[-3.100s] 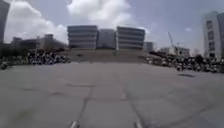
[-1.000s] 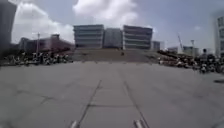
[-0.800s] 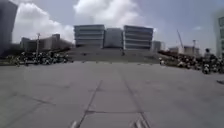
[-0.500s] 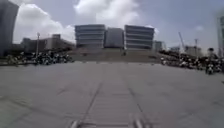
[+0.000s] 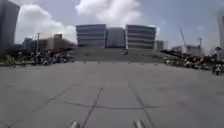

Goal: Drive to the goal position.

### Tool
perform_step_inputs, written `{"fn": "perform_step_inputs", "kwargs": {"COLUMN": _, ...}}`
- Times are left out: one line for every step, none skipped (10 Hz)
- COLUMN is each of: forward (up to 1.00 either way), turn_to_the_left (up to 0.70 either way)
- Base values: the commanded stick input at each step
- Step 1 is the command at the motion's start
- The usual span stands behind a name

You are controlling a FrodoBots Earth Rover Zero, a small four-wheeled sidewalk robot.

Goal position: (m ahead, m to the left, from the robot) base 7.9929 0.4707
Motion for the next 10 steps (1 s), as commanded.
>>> {"fn": "perform_step_inputs", "kwargs": {"forward": 0.85, "turn_to_the_left": 0.0}}
{"fn": "perform_step_inputs", "kwargs": {"forward": 0.85, "turn_to_the_left": 0.0}}
{"fn": "perform_step_inputs", "kwargs": {"forward": 0.85, "turn_to_the_left": 0.0}}
{"fn": "perform_step_inputs", "kwargs": {"forward": 0.85, "turn_to_the_left": 0.0}}
{"fn": "perform_step_inputs", "kwargs": {"forward": 0.85, "turn_to_the_left": 0.0}}
{"fn": "perform_step_inputs", "kwargs": {"forward": 0.85, "turn_to_the_left": 0.0}}
{"fn": "perform_step_inputs", "kwargs": {"forward": 0.85, "turn_to_the_left": 0.0}}
{"fn": "perform_step_inputs", "kwargs": {"forward": 0.85, "turn_to_the_left": 0.0}}
{"fn": "perform_step_inputs", "kwargs": {"forward": 0.85, "turn_to_the_left": 0.0}}
{"fn": "perform_step_inputs", "kwargs": {"forward": 0.85, "turn_to_the_left": 0.0}}
